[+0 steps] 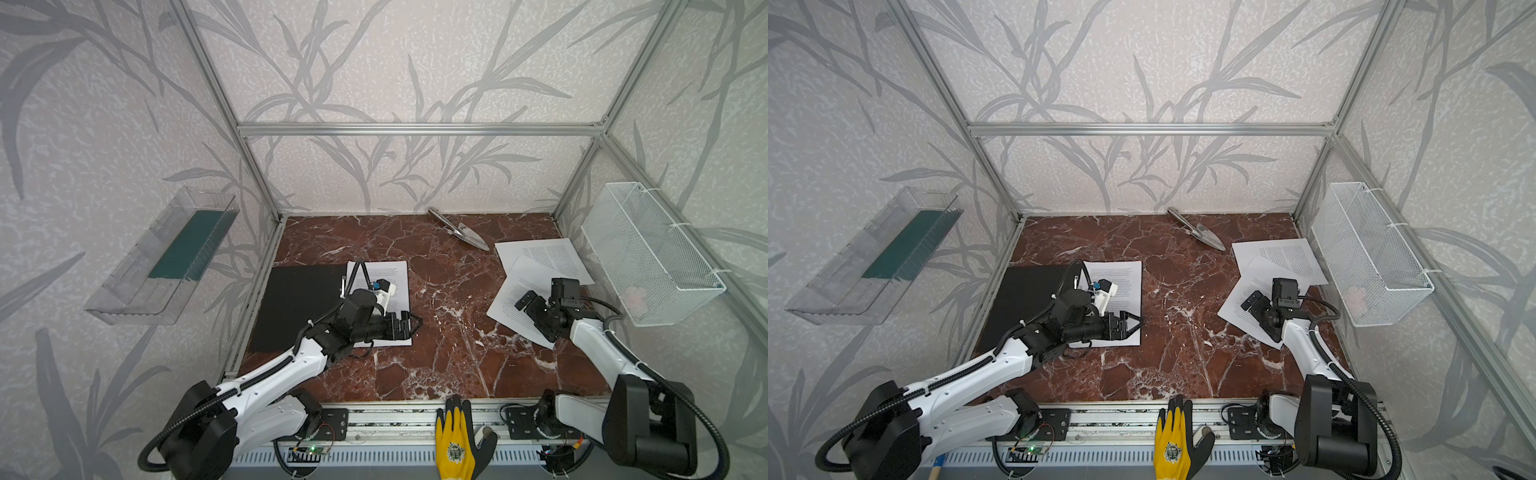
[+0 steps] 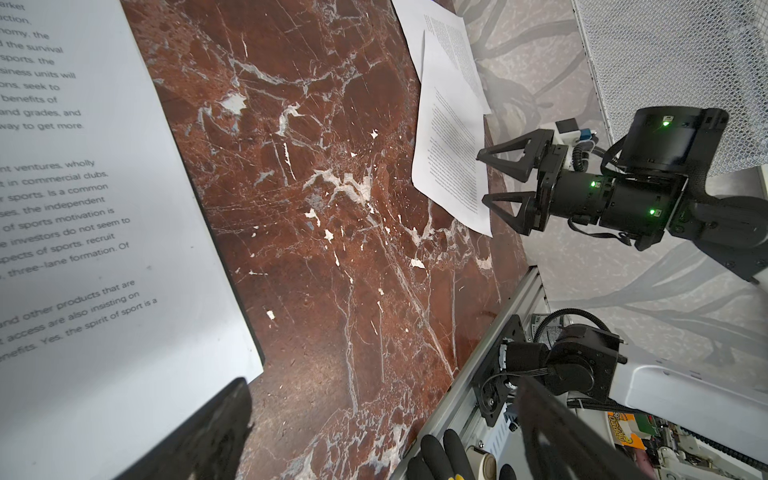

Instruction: Put the files into the folder

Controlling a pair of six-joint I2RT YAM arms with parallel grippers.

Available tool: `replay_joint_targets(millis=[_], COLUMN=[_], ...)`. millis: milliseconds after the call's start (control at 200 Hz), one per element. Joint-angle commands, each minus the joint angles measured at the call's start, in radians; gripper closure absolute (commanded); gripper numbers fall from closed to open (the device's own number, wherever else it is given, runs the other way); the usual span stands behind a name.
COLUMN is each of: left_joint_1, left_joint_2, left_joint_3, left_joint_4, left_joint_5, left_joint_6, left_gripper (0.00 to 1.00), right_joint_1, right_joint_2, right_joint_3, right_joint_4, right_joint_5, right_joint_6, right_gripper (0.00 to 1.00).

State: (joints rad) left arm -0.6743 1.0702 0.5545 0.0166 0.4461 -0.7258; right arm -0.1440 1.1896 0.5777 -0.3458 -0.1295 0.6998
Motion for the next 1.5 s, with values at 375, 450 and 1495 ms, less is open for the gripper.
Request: replay_joint_targets(millis=[375, 450, 1495], left_joint_1=[-0.004, -0.004, -0.006], left_joint_2=[0.01, 0.009, -0.011], left_joint_3=[-0.007, -0.007, -0.024], left_joint_4=[0.024, 0.023, 0.03], left_joint_5=[-0.003, -0.004, -0.072], left_joint_6=[0.006, 0.006, -0.044], left_gripper=[0.01, 0.01, 0.01], right_joint_1=[0.149, 0.234, 0.321], right_joint_2=[0.044, 0.062, 0.387], right_joint_3=[-0.087, -0.09, 0.35], right_joint_4=[0.091, 0.125, -0.003], right_joint_5=[-0.007, 0.022, -0.015], right_joint_6=[0.057, 0.115, -0.072], right_gripper=[0.01, 0.01, 0.01])
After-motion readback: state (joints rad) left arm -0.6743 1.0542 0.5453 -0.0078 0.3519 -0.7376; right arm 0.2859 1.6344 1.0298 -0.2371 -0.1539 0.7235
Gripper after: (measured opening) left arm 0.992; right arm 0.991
